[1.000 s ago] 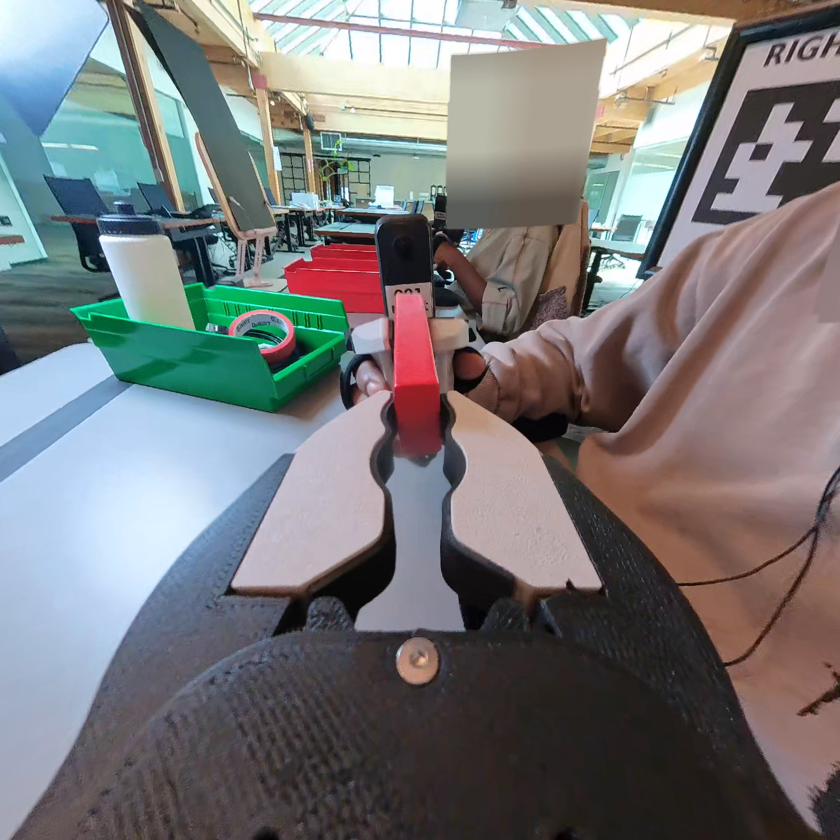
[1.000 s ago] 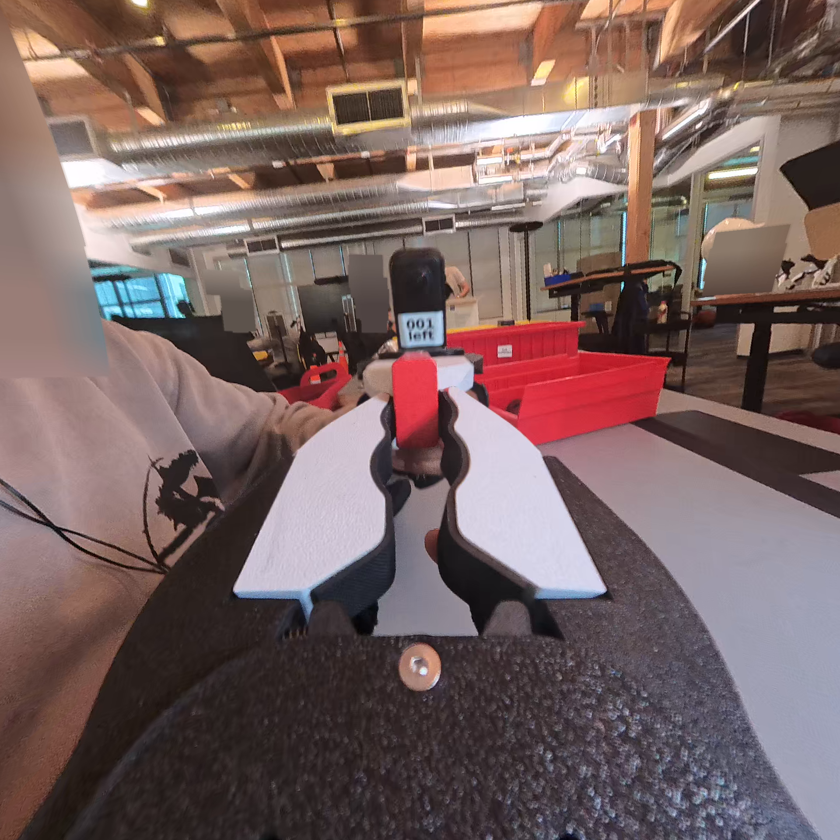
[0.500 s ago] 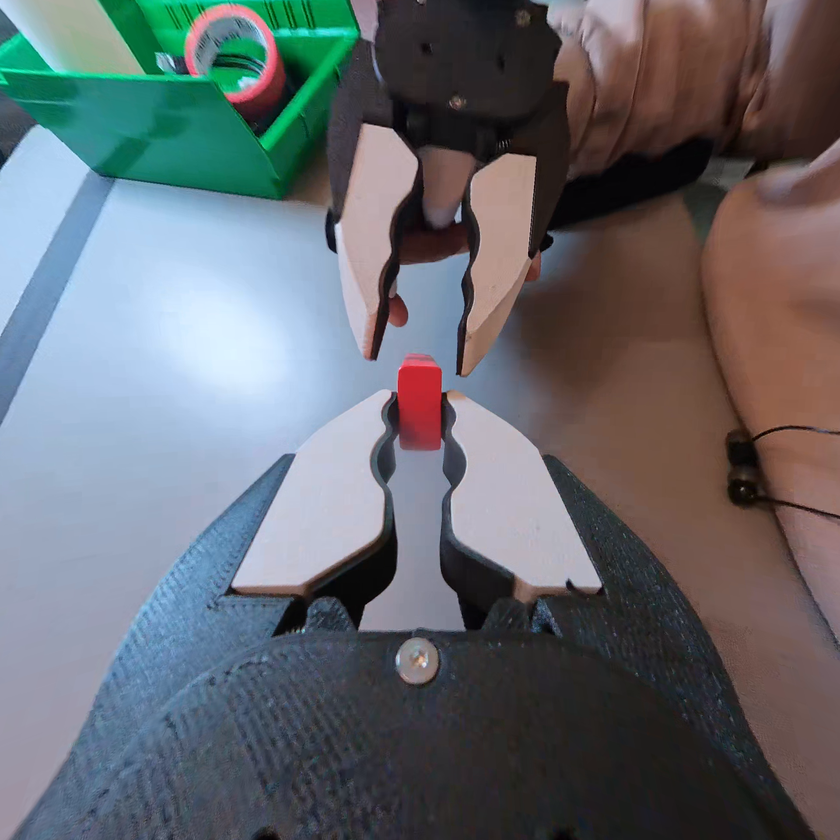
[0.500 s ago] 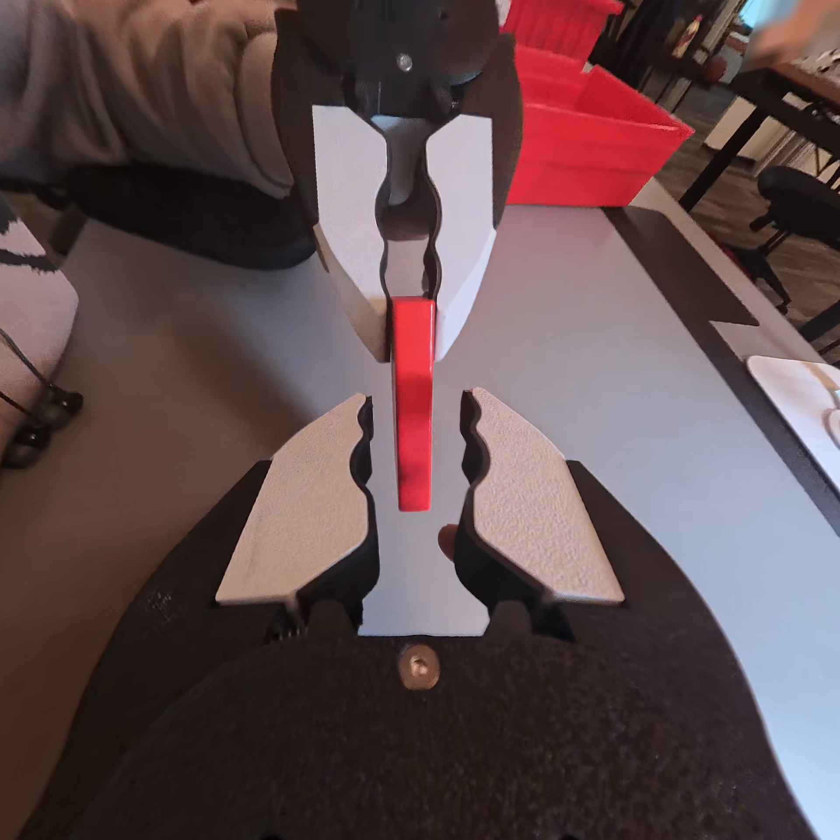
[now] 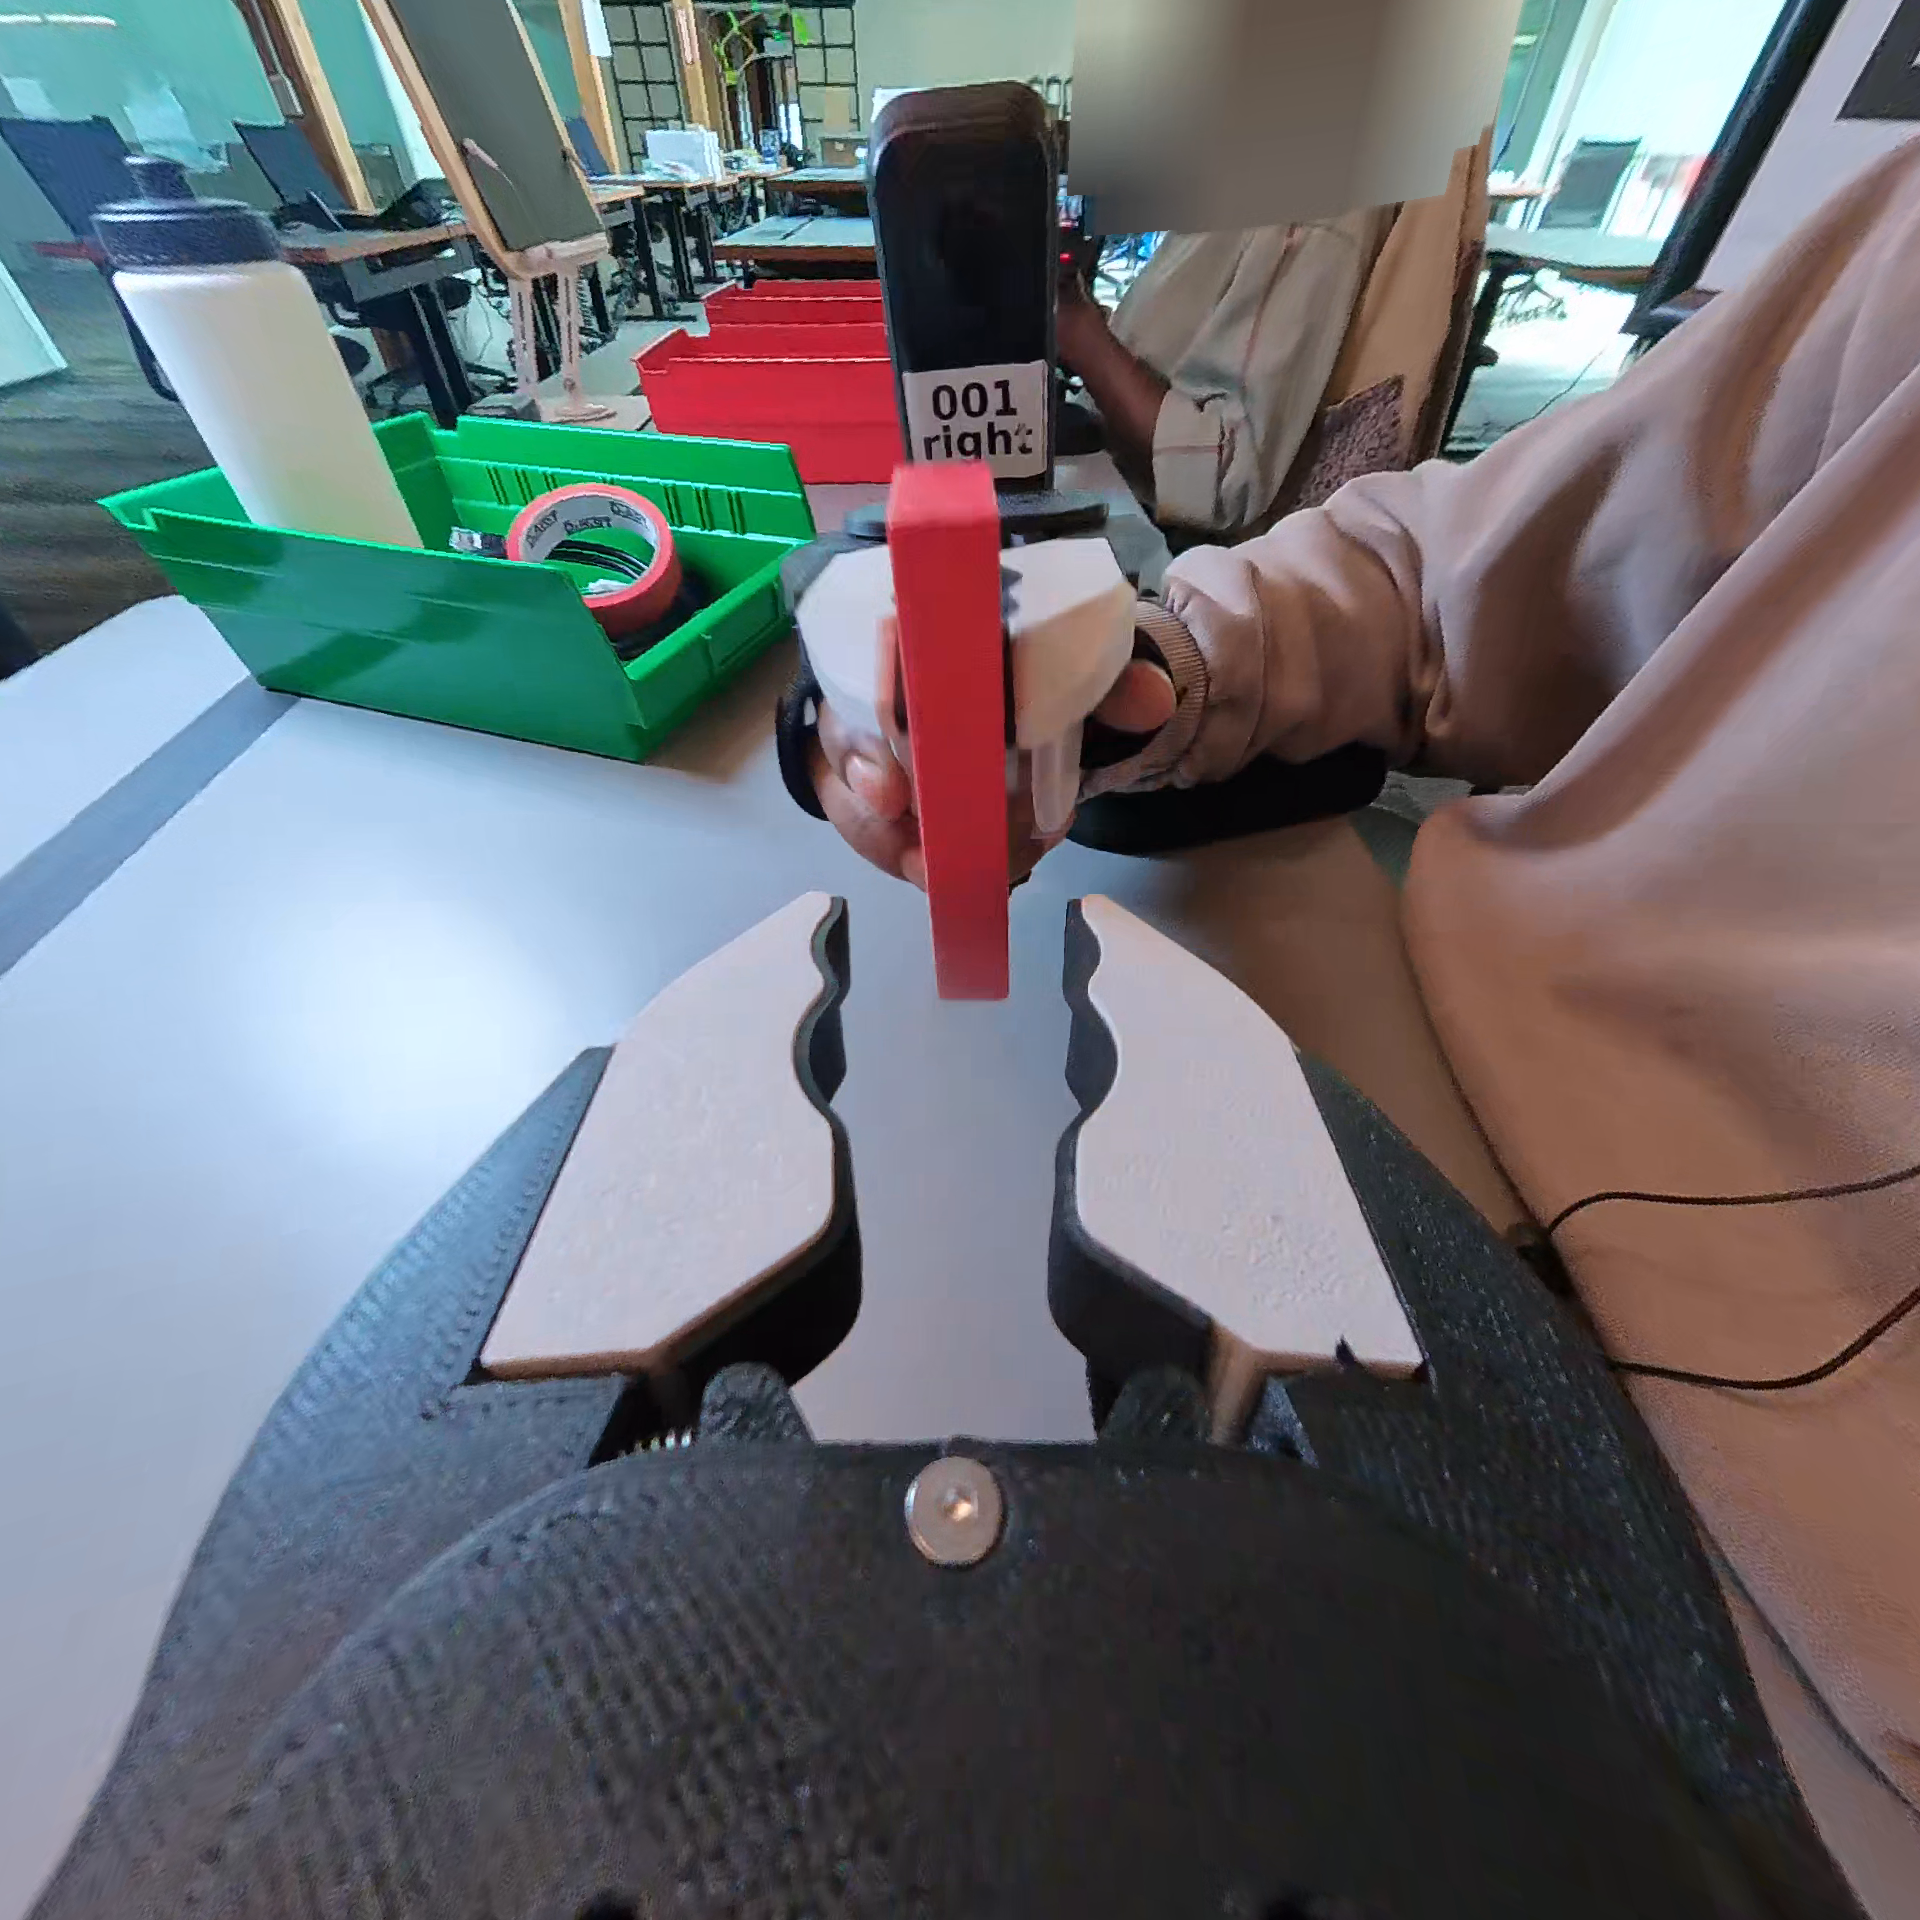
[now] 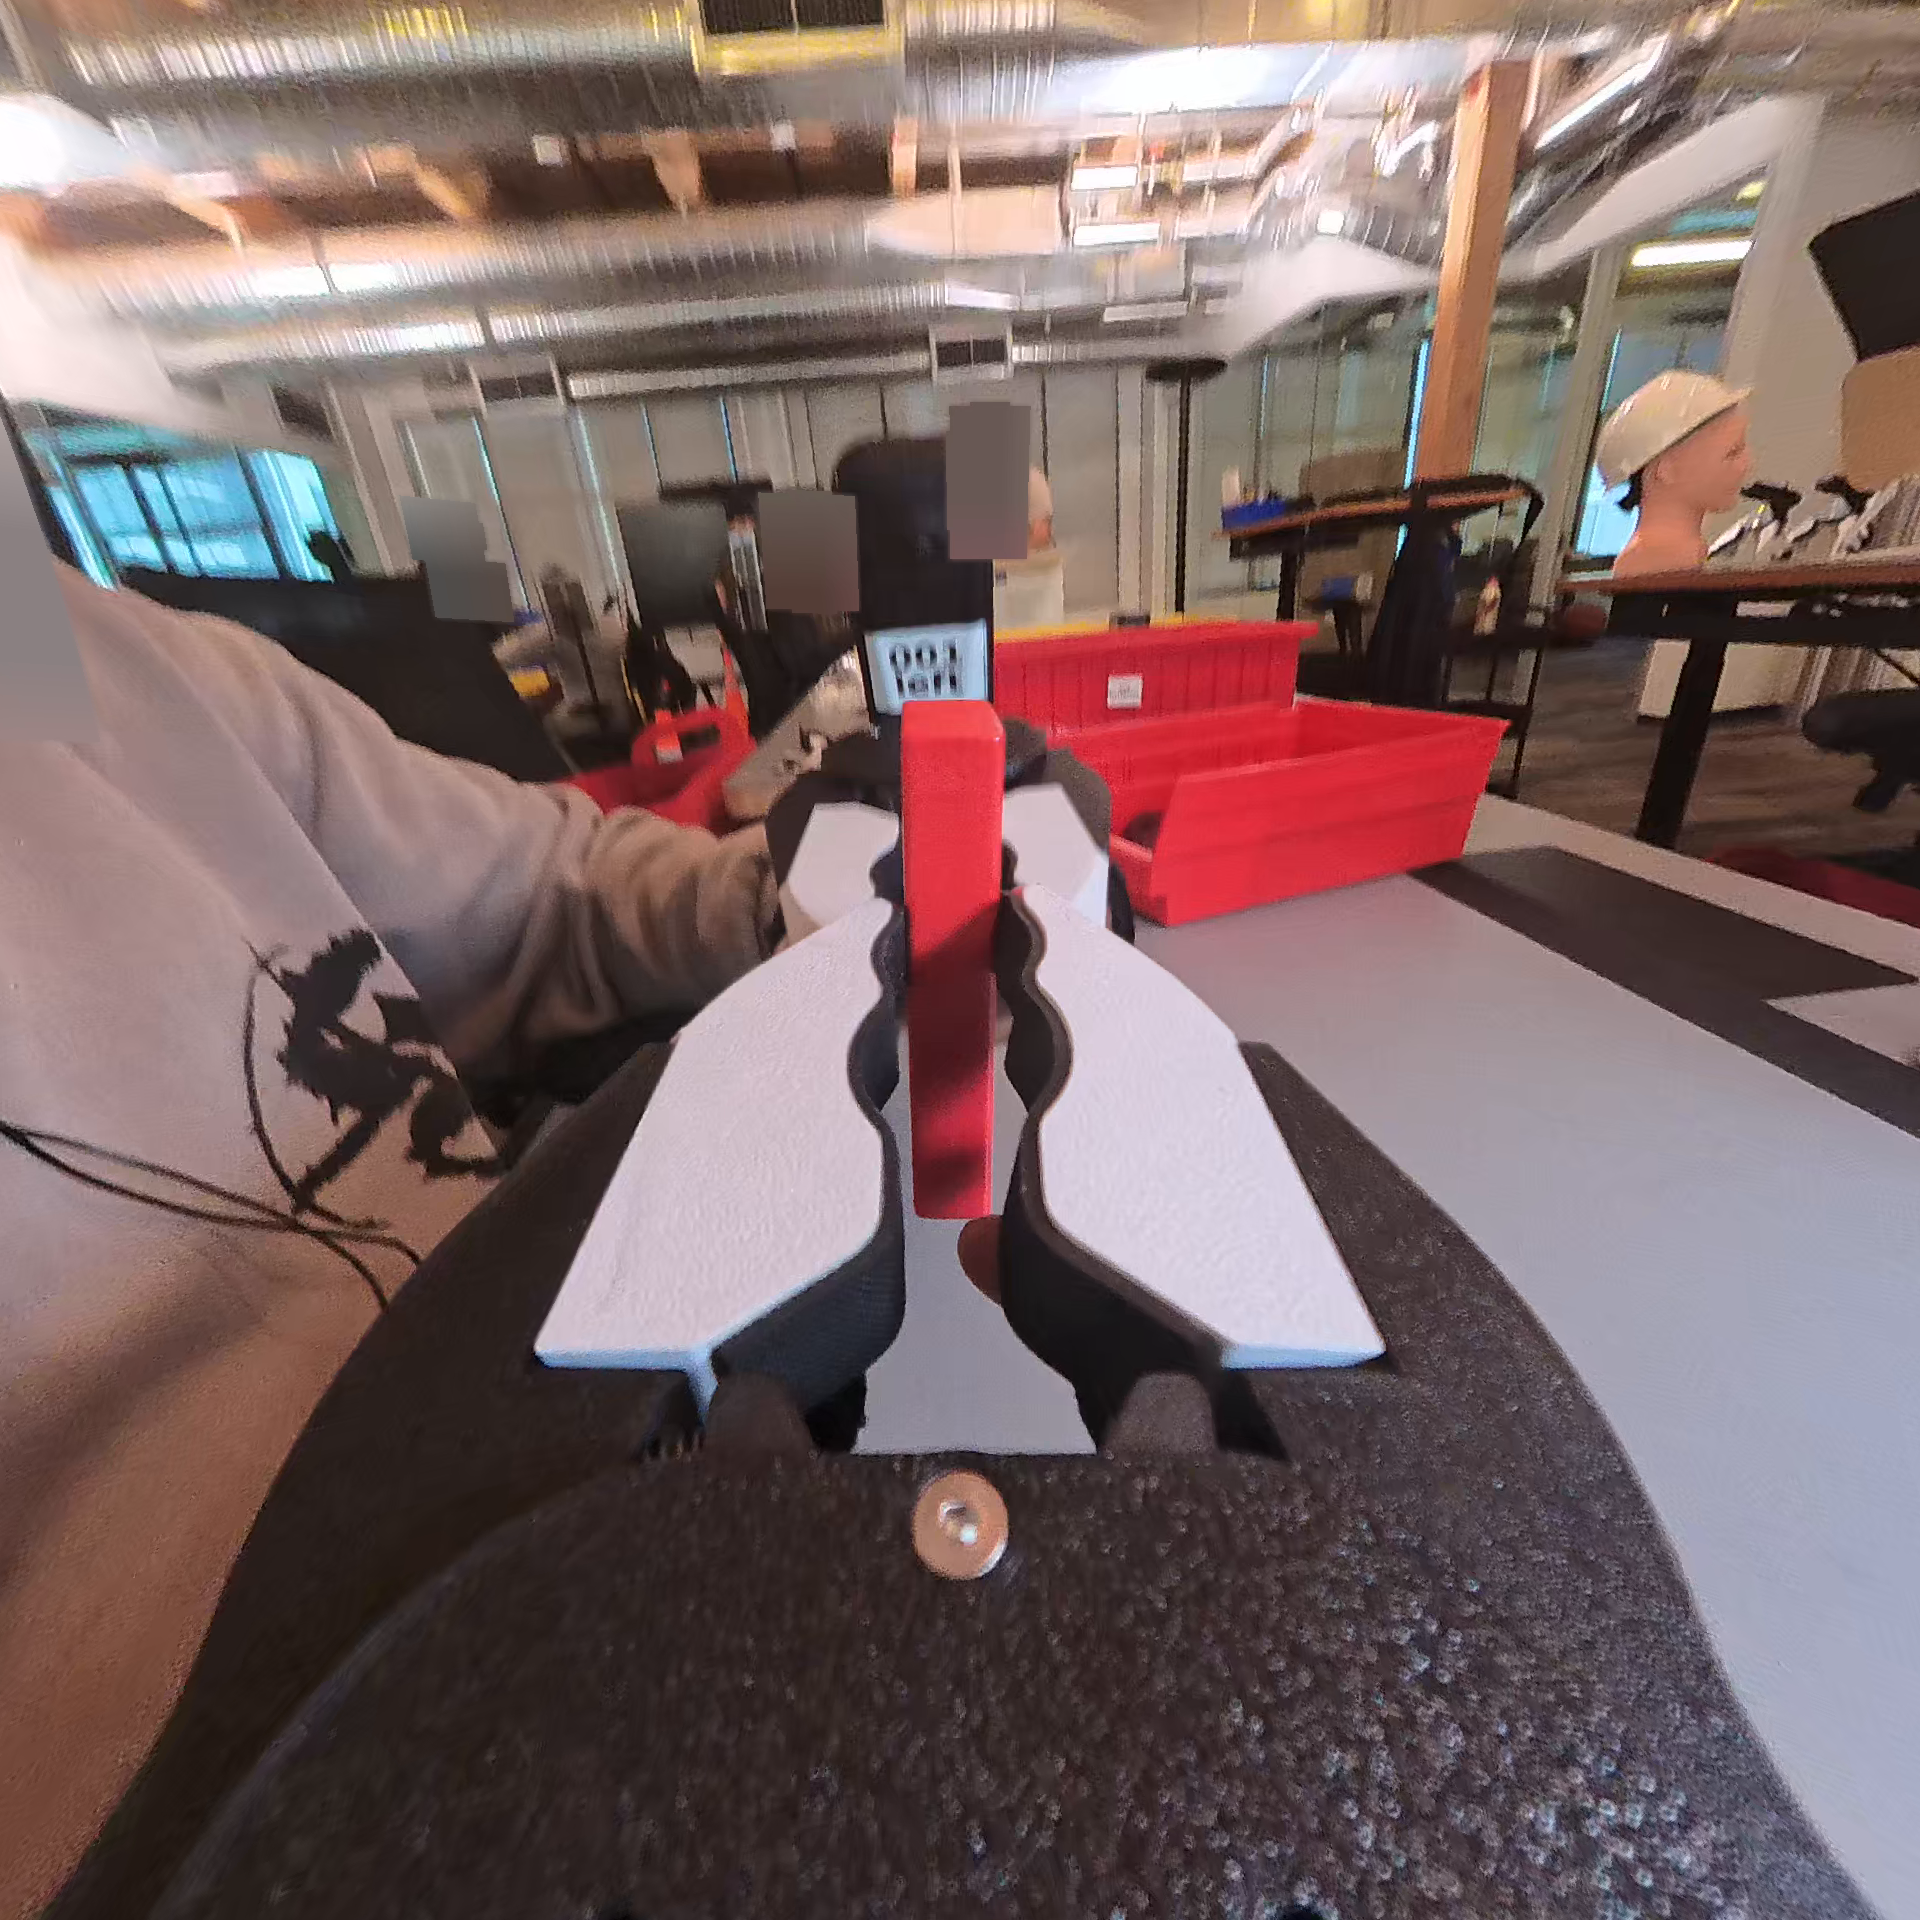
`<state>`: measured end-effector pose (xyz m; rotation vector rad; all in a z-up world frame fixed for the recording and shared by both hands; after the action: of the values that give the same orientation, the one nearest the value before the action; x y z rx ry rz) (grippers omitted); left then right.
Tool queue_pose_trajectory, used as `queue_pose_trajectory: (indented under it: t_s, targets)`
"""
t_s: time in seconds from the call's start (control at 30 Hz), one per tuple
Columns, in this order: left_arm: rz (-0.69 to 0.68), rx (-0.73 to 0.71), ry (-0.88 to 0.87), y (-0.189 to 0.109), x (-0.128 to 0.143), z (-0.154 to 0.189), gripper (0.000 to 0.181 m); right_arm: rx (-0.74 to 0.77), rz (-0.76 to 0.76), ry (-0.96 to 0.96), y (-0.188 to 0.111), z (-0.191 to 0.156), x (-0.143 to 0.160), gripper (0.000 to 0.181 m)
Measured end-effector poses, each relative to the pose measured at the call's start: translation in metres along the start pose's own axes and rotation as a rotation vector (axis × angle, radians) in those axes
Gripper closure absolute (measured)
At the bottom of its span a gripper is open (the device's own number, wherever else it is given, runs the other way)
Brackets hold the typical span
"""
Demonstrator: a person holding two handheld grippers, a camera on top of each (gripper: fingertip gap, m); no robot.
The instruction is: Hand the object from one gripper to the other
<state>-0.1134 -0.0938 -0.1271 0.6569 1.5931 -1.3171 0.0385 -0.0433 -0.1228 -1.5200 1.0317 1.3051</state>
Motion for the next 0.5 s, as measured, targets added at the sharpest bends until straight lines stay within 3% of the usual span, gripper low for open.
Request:
queue_pose_trajectory:
  t_s: [0.07, 0.17, 0.27, 0.37, 0.5]
  targets:
    - [0.016, 0.019, -0.026, 0.008, 0.002, 0.001, 0.144, -0.017, 0.053, 0.035, 0.001, -0.001, -0.001, 0.165]
    - [0.025, 0.027, -0.045, 0.011, 0.003, 0.001, 0.165, -0.003, 0.058, 0.048, 0.002, 0.000, -0.001, 0.165]
    - [0.028, 0.002, -0.085, 0.001, 0.002, -0.007, 0.165, 0.044, 0.010, 0.052, -0.004, 0.007, -0.002, 0.164]
    - [-0.026, -0.191, 0.078, -0.009, 0.002, -0.009, 0.166, 0.047, -0.007, 0.056, -0.011, 0.012, -0.004, 0.159]
    - [-0.114, -0.520, 0.410, -0.018, 0.000, -0.003, 0.165, -0.189, 0.080, 0.366, -0.024, 0.027, -0.006, 0.150]
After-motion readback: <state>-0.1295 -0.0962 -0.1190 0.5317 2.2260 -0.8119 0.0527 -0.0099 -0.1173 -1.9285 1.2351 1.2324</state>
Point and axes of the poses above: each gripper's, where its closed fingertips meet, y out along the fingers, x out of its underside, z = x × y across the jaws, the point moved 8 cm from there along -y, back along the fingers, and after that the axes turned 15 degrees about -z, right-handed, at the moved point
